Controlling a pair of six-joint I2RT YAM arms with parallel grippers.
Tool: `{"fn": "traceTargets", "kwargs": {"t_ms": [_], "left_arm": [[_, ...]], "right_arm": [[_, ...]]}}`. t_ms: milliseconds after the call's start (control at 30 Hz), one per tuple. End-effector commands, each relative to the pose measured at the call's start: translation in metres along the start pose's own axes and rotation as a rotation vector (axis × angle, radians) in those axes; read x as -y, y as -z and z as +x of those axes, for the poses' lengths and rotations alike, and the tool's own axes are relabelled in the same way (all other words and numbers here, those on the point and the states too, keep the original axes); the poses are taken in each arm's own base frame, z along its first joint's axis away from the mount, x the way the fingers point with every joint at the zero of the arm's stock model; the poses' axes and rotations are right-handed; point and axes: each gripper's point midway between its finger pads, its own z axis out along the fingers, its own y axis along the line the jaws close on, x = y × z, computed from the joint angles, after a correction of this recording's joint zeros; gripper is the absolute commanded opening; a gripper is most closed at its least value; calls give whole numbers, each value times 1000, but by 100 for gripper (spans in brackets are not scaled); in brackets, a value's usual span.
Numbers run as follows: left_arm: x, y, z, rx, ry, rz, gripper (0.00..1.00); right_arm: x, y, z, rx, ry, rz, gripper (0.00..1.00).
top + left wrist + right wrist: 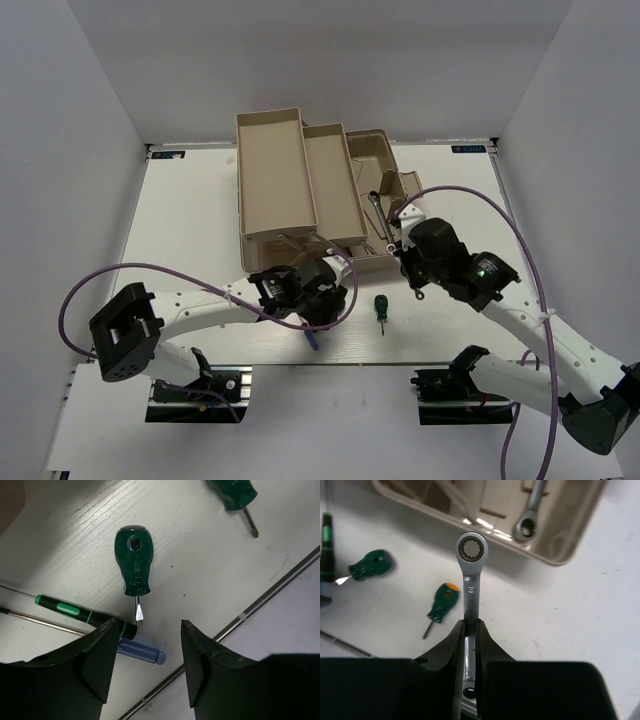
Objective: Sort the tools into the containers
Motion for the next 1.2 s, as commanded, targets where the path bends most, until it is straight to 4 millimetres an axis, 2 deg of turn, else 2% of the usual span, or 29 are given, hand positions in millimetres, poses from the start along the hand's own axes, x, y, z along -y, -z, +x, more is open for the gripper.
{"fn": "traceTargets", "kwargs": {"t_ms": [0,33,100,133,200,233,267,300,333,367,400,433,467,500,533,600,700,733,767,800,867,900,933,967,1000,1067,1100,1133,1167], "left_arm": [[11,-3,-28,76,-53,26,63],[10,-6,-26,66,-65,22,63],[13,-13,-27,58,-66,29,64],[11,-15,-25,49,-78,24,64],[14,-15,-36,70,-86,20,65],[12,-19,-32,56,-96,14,65],[11,-22,-35,58,-96,1,65],[9,-23,-40,64,-101,-3,65],[6,-25,-36,49,-102,-19,65],[3,-29,-37,44,-112,-34,65],[3,-31,-36,31,-113,-39,65],[-1,-34,-32,17,-115,-61,65],[-2,-36,-34,19,-115,-72,65],[-4,-40,-30,2,-117,-78,65],[-5,-43,-27,-8,-118,-82,65],[-11,-49,-19,-37,-122,-106,65],[-16,-52,-18,-43,-105,-145,65],[-18,-56,-14,-57,-106,-151,65],[-19,-59,-12,-66,-107,-155,65],[-19,-59,-12,-67,-108,-155,64],[-22,-62,-12,-67,-100,-161,59],[-20,-64,-13,-72,-100,-153,47],[-21,-67,-10,-83,-101,-157,41],[-14,-66,-12,-79,-119,-137,35],[-13,-69,-7,-98,-131,-124,25],[-9,-71,-8,-104,-140,-101,16],[-5,-70,-12,-98,-148,-88,13],[0,-67,-22,-76,-157,-69,9],[11,-58,-32,-44,-161,-32,4]], "right_arm": [[28,11,-43,122,6,118,0],[34,2,-41,89,4,140,0],[44,-2,-52,102,-35,160,0],[44,-13,-52,74,-29,160,0],[45,-22,-68,112,-51,141,0],[50,-34,-73,86,-59,147,0],[52,-37,-82,106,-72,143,0],[52,-50,-80,73,-83,114,0],[54,-57,-95,74,-91,110,0],[53,-63,-98,66,-112,96,0],[56,-77,-96,31,-127,78,0],[57,-73,-118,70,-134,56,0],[57,-93,-111,17,-142,44,0],[56,-98,-112,6,-171,8,22],[52,-105,-125,7,-175,-36,36],[54,-104,-137,23,-212,-72,57],[61,-104,-148,43,-253,-82,64],[58,-102,-149,49,-264,-111,64],[62,-103,-145,40,-278,-110,66],[60,-98,-147,51,-285,-125,66],[62,-98,-136,29,-309,-135,66],[62,-91,-137,43,-310,-138,66],[63,-91,-131,32,-317,-136,66],[67,-88,-128,31,-325,-131,64],[68,-83,-125,35,-315,-129,62],[70,-78,-111,8,-302,-136,55],[70,-77,-101,-25,-298,-136,51],[73,-72,-96,-32,-265,-140,33],[70,-64,-83,-79,-282,-158,17]]}}
